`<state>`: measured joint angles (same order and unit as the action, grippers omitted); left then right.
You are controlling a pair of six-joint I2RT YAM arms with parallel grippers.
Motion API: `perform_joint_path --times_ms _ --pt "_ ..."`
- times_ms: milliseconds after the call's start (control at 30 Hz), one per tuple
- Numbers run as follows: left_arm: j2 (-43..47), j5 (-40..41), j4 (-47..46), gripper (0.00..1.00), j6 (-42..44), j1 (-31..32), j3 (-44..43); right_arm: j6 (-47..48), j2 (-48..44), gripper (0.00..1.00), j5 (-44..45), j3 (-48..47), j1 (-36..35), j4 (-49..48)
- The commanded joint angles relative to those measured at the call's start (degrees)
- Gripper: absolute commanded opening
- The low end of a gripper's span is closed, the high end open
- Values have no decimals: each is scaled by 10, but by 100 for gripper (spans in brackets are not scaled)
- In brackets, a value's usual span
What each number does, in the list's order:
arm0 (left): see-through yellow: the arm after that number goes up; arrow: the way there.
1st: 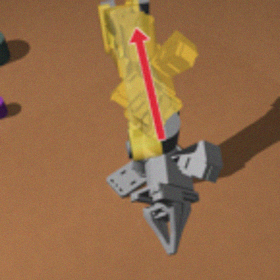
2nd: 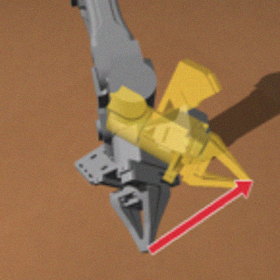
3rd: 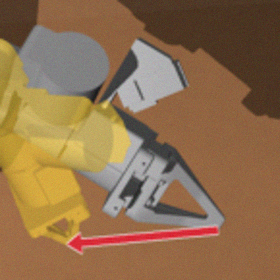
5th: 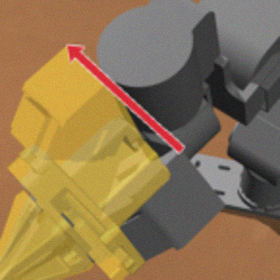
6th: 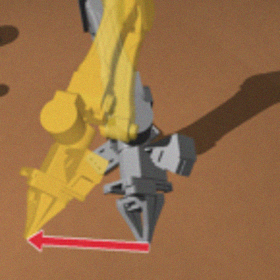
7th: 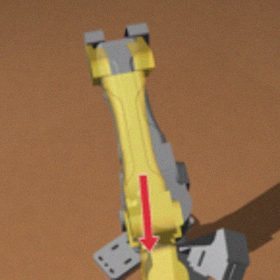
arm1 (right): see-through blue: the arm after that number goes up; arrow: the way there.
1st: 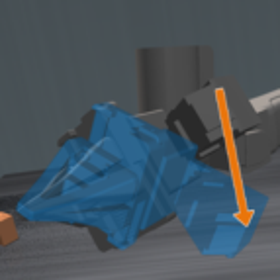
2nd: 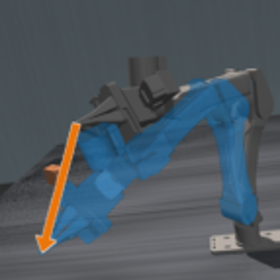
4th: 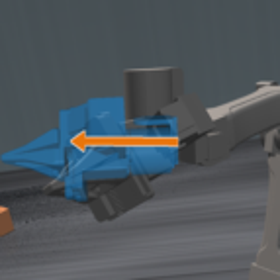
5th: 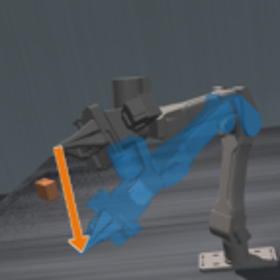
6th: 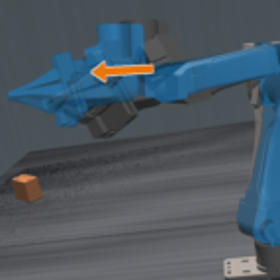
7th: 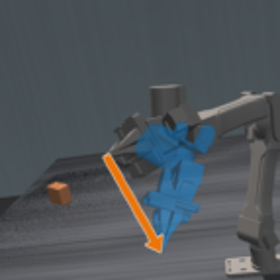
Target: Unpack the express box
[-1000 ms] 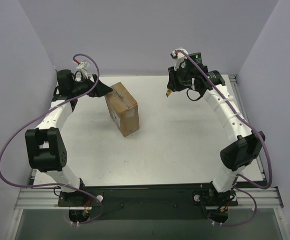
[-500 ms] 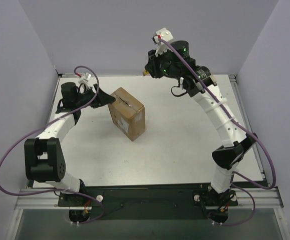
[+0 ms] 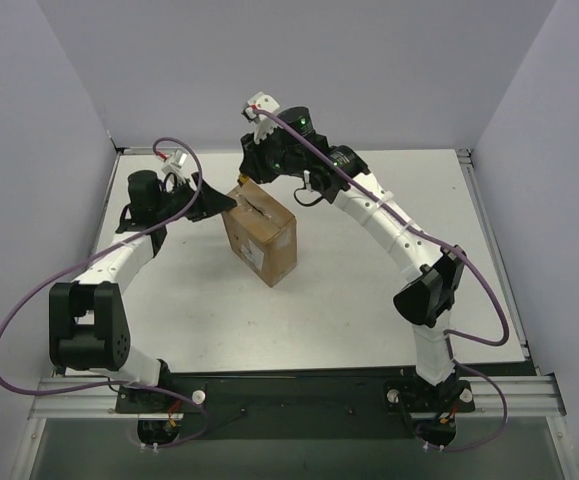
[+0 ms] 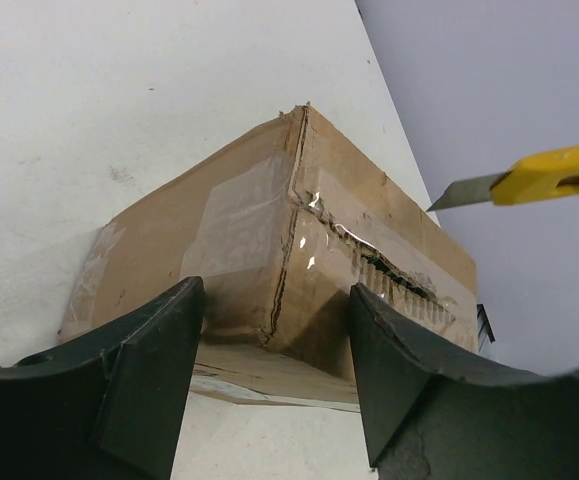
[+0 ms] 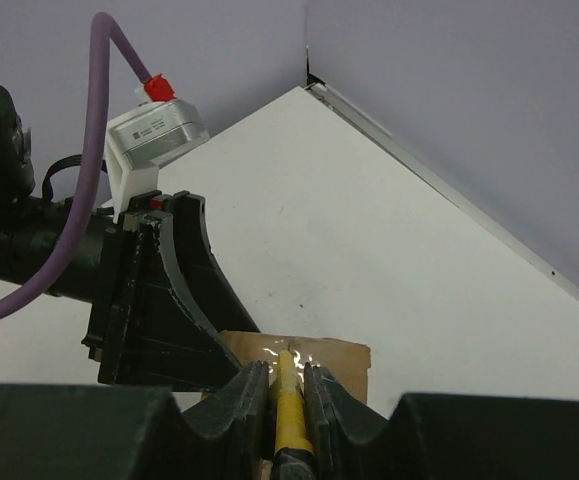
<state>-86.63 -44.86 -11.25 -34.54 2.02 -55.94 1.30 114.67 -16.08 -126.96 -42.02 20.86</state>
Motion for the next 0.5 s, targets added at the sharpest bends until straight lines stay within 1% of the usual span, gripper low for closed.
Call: perform_joint_path --times_ms 0,200,467 --pt "10 11 29 66 5 21 17 5 -29 0 32 28 -17 -69" --pt "16 19 32 65 7 34 26 25 -31 0 55 50 -34 -83" --pt "18 30 32 63 3 37 29 66 -44 0 104 72 -49 -87"
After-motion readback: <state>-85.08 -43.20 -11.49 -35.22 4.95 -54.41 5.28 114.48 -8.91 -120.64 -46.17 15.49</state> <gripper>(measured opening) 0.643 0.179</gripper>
